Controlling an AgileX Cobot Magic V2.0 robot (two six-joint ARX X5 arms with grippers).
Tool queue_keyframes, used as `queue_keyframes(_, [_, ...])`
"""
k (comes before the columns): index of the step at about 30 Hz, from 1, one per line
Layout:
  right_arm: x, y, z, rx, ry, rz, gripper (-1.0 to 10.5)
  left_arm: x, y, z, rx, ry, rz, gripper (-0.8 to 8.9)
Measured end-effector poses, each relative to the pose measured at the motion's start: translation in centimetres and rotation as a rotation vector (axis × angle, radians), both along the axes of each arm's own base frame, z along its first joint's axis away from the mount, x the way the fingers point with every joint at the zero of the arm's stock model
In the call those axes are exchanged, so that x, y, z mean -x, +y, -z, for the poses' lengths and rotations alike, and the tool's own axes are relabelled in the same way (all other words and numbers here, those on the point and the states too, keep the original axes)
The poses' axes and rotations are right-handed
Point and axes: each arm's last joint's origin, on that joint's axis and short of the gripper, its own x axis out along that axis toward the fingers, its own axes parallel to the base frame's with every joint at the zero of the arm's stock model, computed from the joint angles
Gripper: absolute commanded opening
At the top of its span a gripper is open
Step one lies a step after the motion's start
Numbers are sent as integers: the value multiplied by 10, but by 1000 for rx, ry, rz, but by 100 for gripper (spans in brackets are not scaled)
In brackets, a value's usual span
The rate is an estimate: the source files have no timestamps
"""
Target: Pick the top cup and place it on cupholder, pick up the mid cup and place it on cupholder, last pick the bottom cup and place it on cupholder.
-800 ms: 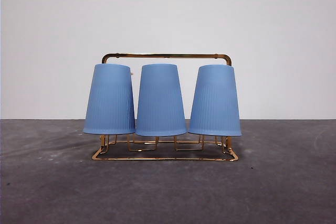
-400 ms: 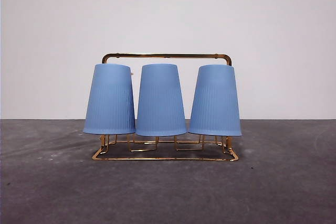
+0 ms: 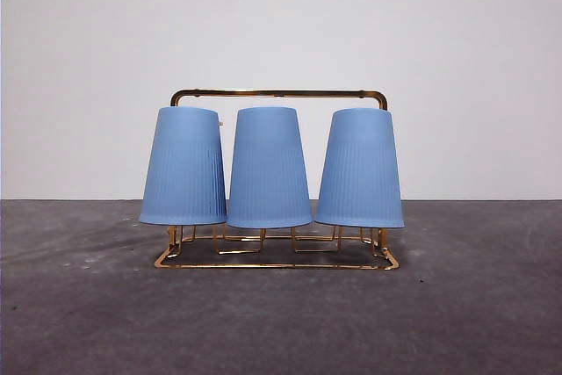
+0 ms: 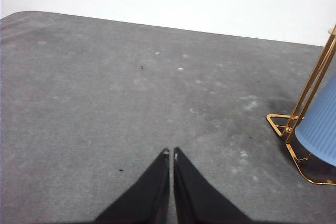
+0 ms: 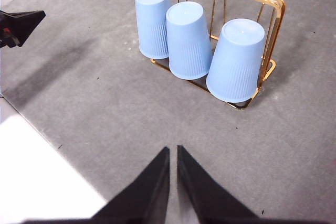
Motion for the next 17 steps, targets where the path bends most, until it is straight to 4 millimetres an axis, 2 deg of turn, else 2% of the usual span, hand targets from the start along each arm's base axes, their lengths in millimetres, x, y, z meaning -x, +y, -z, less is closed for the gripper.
queue_keyframes(5, [-3, -6, 7, -10, -25, 86, 18, 0, 0, 0, 0, 0, 0, 7])
queue_keyframes(8, [-12, -11, 23, -50, -66, 213, 18, 0, 0, 0, 0, 0, 0, 7])
queue_keyframes(13, [-30, -23, 72, -84, -209, 446, 18, 0, 0, 0, 0, 0, 0, 7])
queue_keyframes(17, [-39, -35, 114, -83, -383, 532, 18, 0, 0, 0, 0, 0, 0, 7])
